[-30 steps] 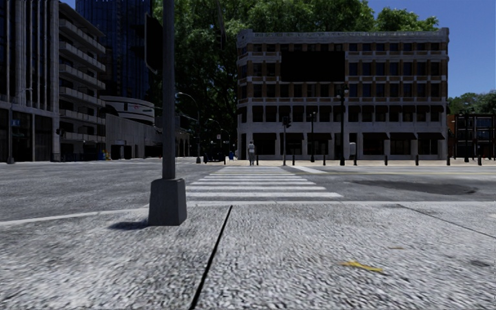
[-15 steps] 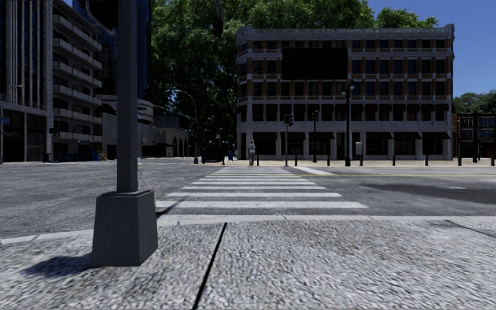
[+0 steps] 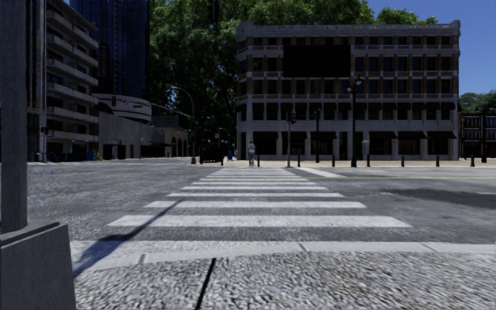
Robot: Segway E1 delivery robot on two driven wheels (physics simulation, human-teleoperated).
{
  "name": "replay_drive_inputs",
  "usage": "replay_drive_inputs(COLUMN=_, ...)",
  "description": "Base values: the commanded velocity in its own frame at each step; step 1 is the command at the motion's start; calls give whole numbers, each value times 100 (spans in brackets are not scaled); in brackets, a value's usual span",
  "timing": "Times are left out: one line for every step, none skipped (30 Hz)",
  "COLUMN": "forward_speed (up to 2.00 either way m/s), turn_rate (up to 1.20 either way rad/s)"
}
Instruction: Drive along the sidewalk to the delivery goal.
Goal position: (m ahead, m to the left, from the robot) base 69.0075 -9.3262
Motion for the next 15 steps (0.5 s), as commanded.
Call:
replay_drive_inputs(forward_speed=200, turn_rate=0)
replay_drive_inputs(forward_speed=200, turn_rate=0)
replay_drive_inputs(forward_speed=200, turn_rate=0)
replay_drive_inputs(forward_speed=200, turn_rate=0)
replay_drive_inputs(forward_speed=200, turn_rate=0)
replay_drive_inputs(forward_speed=200, turn_rate=0)
replay_drive_inputs(forward_speed=200, turn_rate=0)
replay_drive_inputs(forward_speed=200, turn_rate=0)
replay_drive_inputs(forward_speed=200, turn_rate=0)
replay_drive_inputs(forward_speed=200, turn_rate=0)
replay_drive_inputs(forward_speed=200, turn_rate=0)
replay_drive_inputs(forward_speed=200, turn_rate=0)
replay_drive_inputs(forward_speed=200, turn_rate=0)
replay_drive_inputs(forward_speed=194, turn_rate=0)
replay_drive_inputs(forward_speed=163, turn_rate=0)
